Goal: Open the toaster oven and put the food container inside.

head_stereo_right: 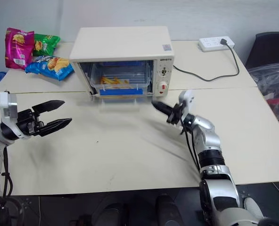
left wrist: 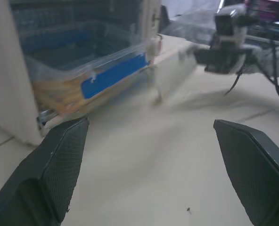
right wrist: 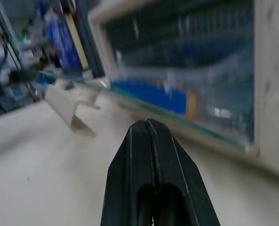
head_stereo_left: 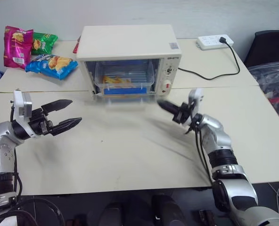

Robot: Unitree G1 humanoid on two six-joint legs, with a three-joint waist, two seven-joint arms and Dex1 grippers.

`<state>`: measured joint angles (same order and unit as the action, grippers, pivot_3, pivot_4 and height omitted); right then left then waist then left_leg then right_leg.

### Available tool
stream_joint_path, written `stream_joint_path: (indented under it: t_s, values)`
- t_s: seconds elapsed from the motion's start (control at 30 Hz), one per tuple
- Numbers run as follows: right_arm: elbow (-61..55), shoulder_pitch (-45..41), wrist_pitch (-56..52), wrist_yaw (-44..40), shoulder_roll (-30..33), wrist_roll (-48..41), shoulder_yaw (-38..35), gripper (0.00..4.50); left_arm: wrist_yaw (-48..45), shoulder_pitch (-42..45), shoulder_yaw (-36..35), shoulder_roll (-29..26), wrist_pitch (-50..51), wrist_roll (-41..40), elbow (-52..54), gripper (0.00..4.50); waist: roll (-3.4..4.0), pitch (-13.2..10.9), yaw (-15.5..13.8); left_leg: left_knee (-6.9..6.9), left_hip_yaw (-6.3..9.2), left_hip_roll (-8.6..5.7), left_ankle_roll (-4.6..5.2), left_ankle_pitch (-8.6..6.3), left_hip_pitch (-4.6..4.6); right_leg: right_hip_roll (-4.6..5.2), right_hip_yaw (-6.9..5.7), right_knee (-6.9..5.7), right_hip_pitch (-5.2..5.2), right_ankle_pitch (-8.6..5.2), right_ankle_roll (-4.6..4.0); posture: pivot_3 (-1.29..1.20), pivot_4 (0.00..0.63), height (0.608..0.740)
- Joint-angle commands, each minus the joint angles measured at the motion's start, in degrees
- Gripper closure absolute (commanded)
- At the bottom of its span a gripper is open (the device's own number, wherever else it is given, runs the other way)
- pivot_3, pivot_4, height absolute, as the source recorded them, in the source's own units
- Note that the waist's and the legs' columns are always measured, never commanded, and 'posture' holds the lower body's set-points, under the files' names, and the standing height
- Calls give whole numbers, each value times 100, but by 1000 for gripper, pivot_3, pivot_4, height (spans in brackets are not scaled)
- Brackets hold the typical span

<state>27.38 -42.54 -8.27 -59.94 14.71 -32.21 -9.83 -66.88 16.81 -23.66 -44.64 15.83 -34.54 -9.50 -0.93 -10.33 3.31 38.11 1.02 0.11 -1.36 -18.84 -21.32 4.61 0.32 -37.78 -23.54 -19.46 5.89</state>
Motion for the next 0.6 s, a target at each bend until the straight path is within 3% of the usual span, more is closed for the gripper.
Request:
stream_joint_path:
  t_s: [0.03,0.17,0.27,0.5,0.6]
  values:
    - [-855,-26,-513,376,40,-652,-455,4500,296,-225,-157,30,-419,225,267,16,0,0,-43,-1,1,0,-1,-1,0,1,0,3,2,0,0,0,150,740]
    - [-1657,545,-257,125,747,126,5,4500,619,-527,-83,79,-582,473,340,16,0,0,-173,-1,4,-9,4,-3,-2,8,0,10,6,0,0,0,150,740]
    - [-2245,1255,349,-584,1322,526,408,3917,544,-905,48,67,-1031,806,338,0,0,0,-188,-6,0,-21,17,-10,-4,17,0,20,5,0,0,0,150,740]
    - [-2716,2801,1118,-1570,2143,597,357,1582,354,-1484,78,-18,-1700,1028,451,0,1,0,-173,-4,-19,-12,27,-15,9,8,5,37,11,3,5,0,150,740]
    - [-2425,2991,1424,-1463,2171,621,192,657,396,-1608,70,36,-1588,899,550,0,1,-1,-175,-2,-15,-12,51,-27,13,10,9,35,17,4,4,0,150,740]
